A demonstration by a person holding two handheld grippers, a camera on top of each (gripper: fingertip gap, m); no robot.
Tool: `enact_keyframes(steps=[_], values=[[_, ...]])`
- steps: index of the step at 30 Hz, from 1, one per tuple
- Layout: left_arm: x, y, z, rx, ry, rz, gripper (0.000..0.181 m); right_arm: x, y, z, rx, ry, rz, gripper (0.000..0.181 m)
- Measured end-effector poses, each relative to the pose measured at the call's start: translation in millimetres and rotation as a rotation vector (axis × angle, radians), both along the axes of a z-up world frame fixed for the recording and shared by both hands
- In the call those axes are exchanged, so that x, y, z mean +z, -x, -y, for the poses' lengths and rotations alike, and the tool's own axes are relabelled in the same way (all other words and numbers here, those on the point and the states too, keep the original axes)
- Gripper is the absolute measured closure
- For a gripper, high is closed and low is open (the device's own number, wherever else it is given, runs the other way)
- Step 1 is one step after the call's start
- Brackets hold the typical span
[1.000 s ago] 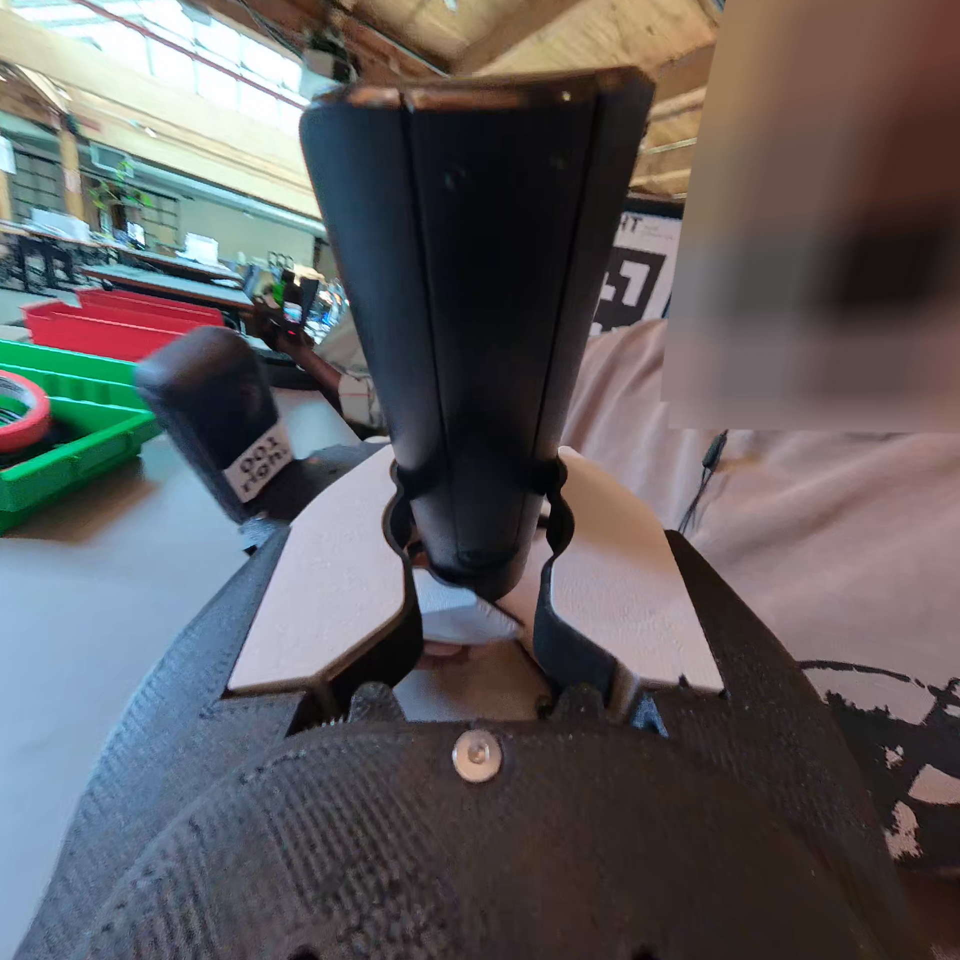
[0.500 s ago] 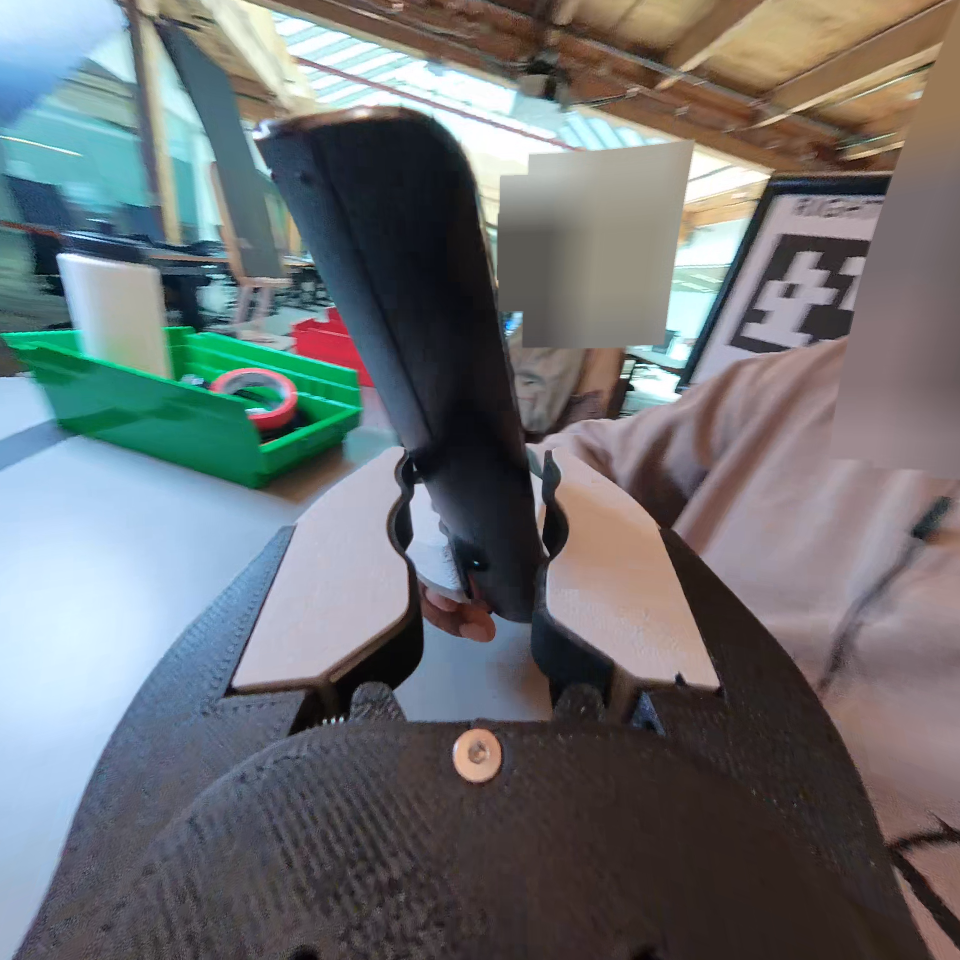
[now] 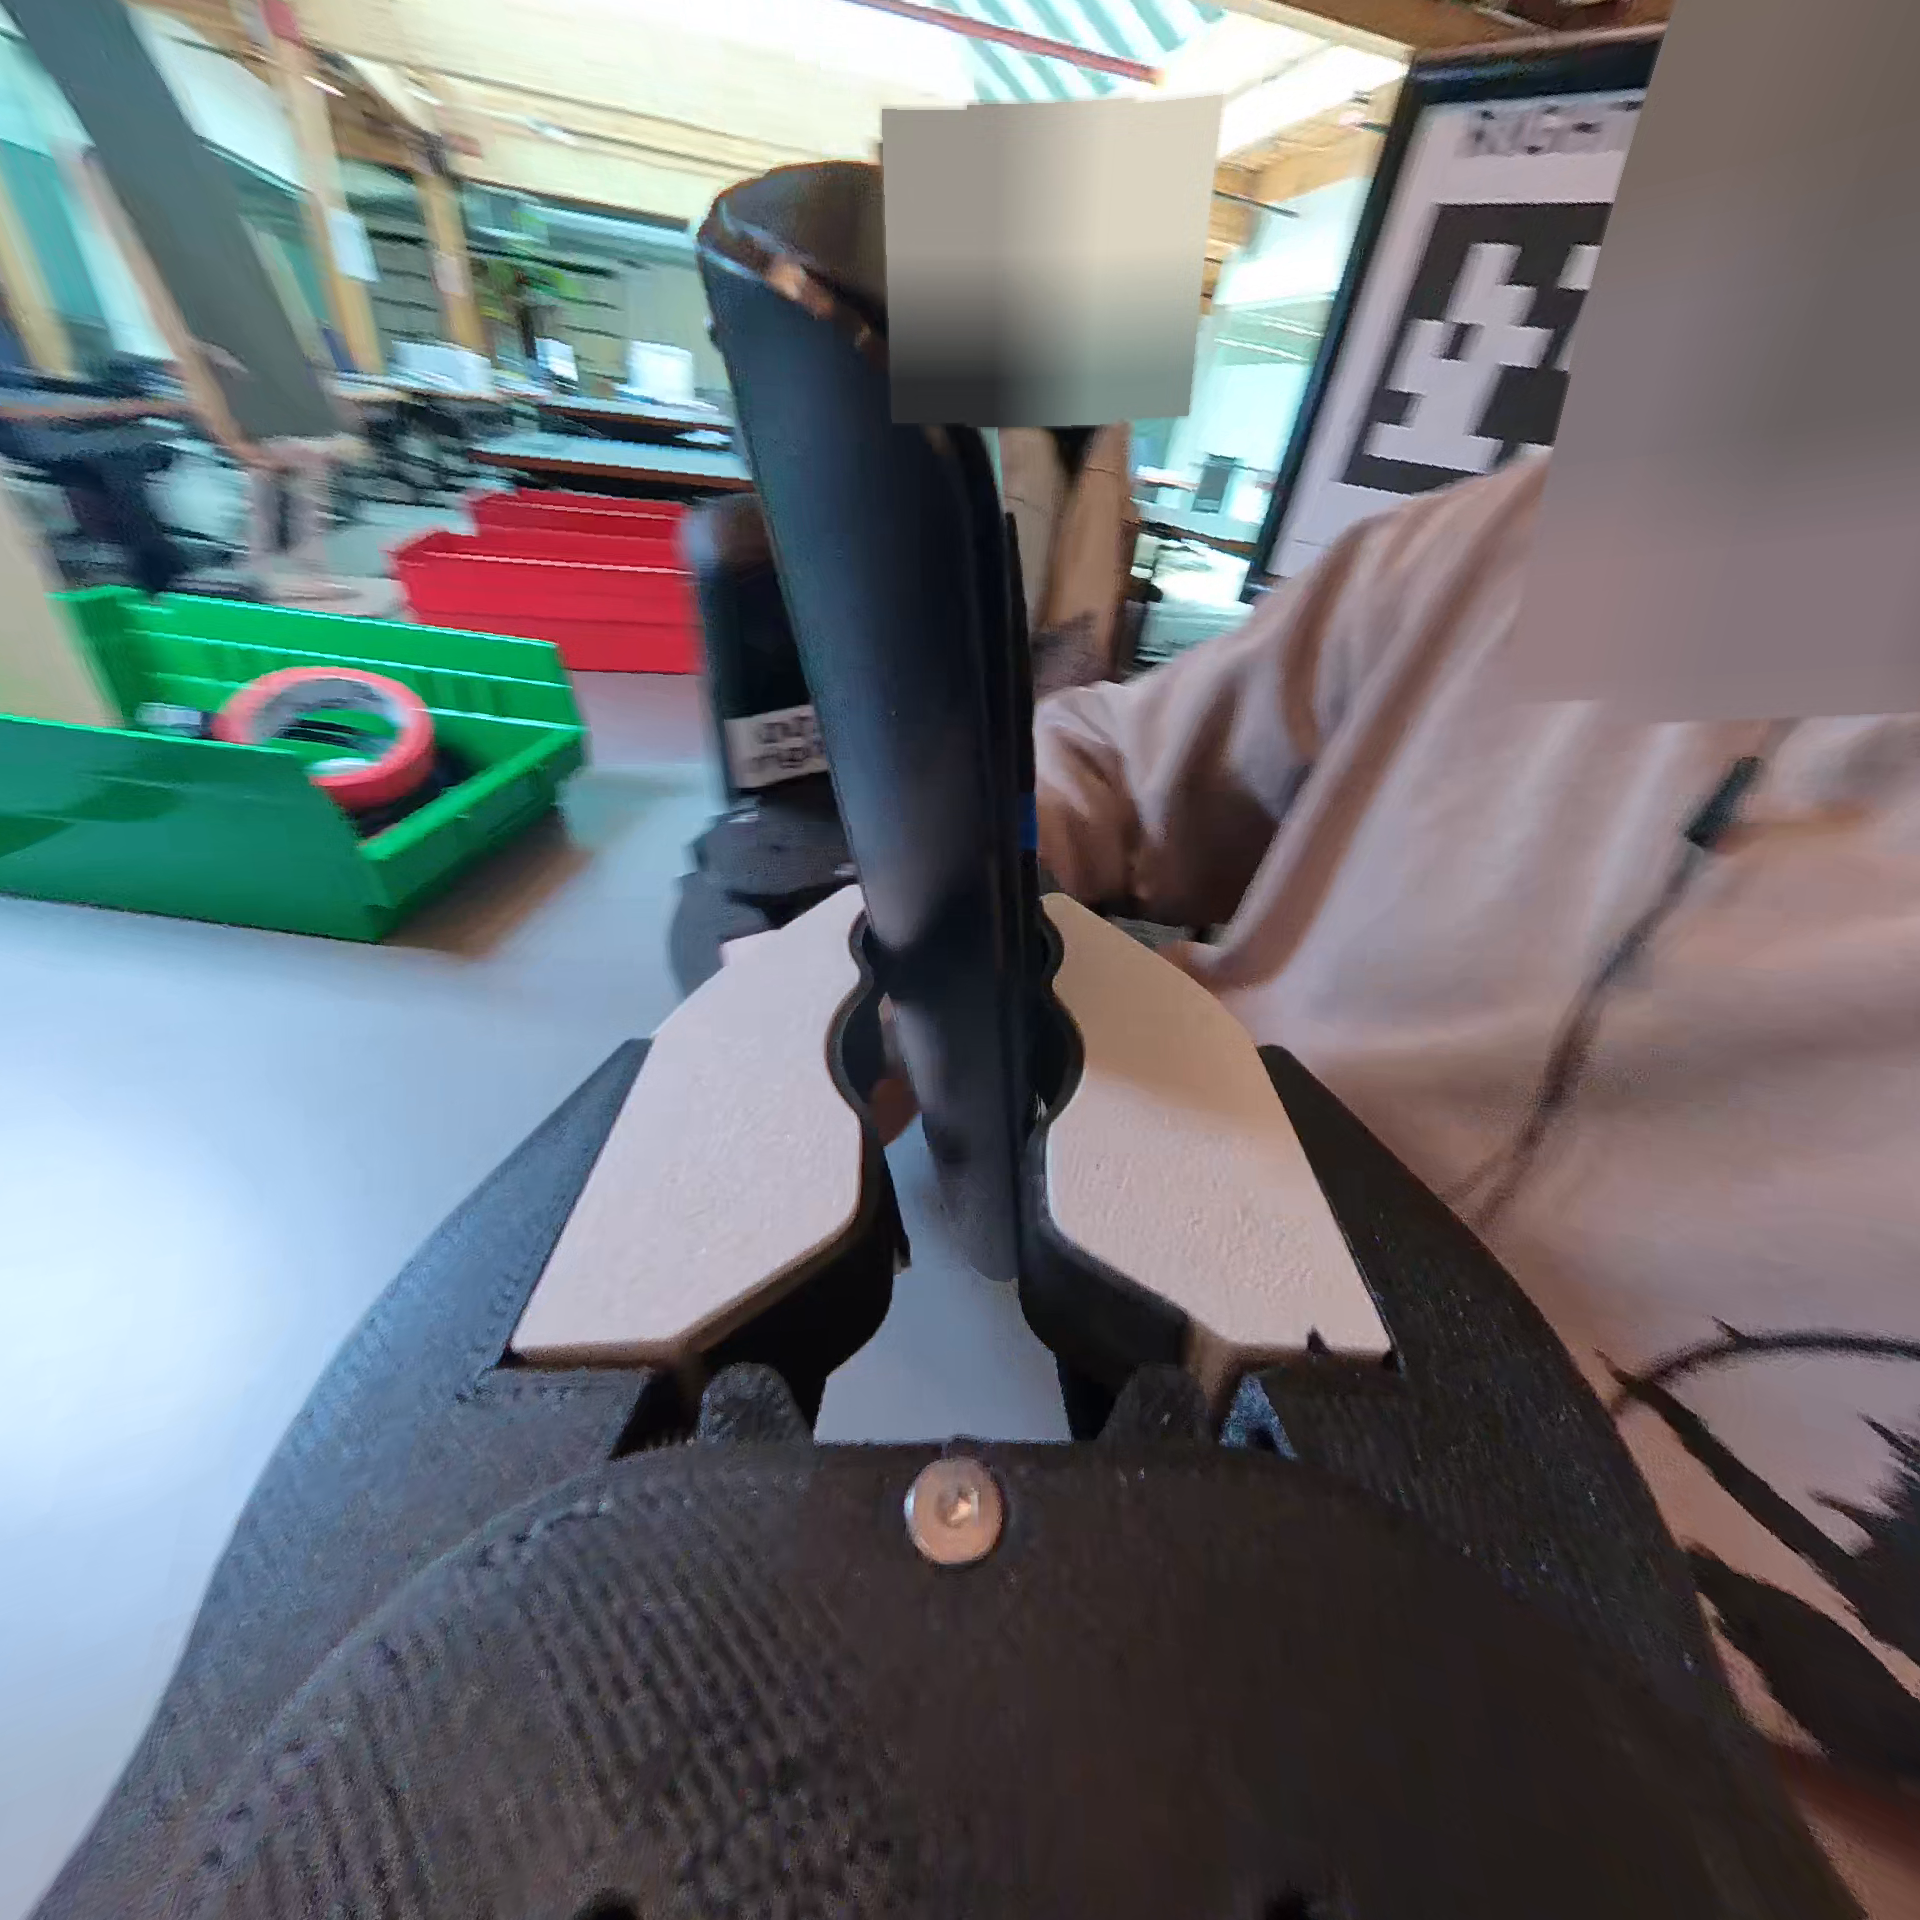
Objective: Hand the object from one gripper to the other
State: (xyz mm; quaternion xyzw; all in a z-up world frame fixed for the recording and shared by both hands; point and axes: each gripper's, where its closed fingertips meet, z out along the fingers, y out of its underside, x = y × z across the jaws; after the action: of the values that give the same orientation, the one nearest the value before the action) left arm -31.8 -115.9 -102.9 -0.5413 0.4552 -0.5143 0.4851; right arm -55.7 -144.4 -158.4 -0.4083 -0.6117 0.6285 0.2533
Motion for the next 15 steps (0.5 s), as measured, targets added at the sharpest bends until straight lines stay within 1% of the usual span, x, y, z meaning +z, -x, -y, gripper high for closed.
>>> enact_keyframes(steps=[2, 3, 4, 5, 8, 9, 11, 13, 15], values=[[0, -4, 17, -0.128, 0.032, 0.022, 0.156, 3, -12, 17, 0.183, 0.178, 0.052, 0.125], [0, -5, 26, -0.196, 0.049, 0.03, 0.156, 4, -15, 20, 0.241, 0.255, 0.075, 0.125], [0, -6, 33, -0.247, 0.06, 0.035, 0.156, 3, -16, 21, 0.27, 0.308, 0.097, 0.123], [0, -8, 37, -0.268, 0.055, 0.043, 0.156, 1, -14, 23, 0.281, 0.331, 0.11, 0.119], [-3, -15, 43, -0.31, 0.043, 0.048, 0.156, 0, -14, 43, 0.367, 0.319, 0.128, 0.113], [-3, -17, 44, -0.322, 0.038, 0.054, 0.156, 3, -15, 51, 0.406, 0.327, 0.123, 0.113], [-3, -20, 47, -0.352, 0.041, 0.062, 0.156, 7, -18, 62, 0.454, 0.343, 0.112, 0.129], [-2, -22, 49, -0.37, 0.058, 0.069, 0.156, 8, -20, 64, 0.463, 0.331, 0.094, 0.13], [-2, -20, 46, -0.36, 0.07, 0.075, 0.156, 8, -17, 59, 0.423, 0.312, 0.079, 0.131]])
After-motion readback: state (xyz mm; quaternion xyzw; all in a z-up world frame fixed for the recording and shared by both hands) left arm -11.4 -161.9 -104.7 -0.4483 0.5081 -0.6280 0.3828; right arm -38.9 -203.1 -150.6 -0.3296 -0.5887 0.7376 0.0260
